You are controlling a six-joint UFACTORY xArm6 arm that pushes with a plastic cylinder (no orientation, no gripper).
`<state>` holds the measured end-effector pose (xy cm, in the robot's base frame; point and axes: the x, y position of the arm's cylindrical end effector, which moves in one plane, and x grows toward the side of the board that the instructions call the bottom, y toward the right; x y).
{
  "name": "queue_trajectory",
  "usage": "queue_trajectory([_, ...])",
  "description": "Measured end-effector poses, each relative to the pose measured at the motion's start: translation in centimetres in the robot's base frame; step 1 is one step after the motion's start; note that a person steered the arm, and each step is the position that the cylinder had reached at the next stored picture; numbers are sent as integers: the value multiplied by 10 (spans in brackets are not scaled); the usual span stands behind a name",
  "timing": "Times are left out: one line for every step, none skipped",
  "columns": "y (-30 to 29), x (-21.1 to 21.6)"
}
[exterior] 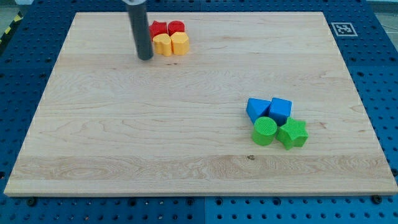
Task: Point your arm at the top left side of red star
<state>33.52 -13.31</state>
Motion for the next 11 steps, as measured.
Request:
queue_trajectory([-36,-18])
queue_trajectory([-53,-77])
queue_trajectory([-50,-128])
queue_trajectory([-42,-144])
queue_trajectory([7,-143])
queue_trajectory([59,-142])
queue_trajectory([53,-136])
queue_trajectory([20,-136])
queue_trajectory([14,-136])
queue_trajectory([-6,-136])
queue_trajectory([-6,-136])
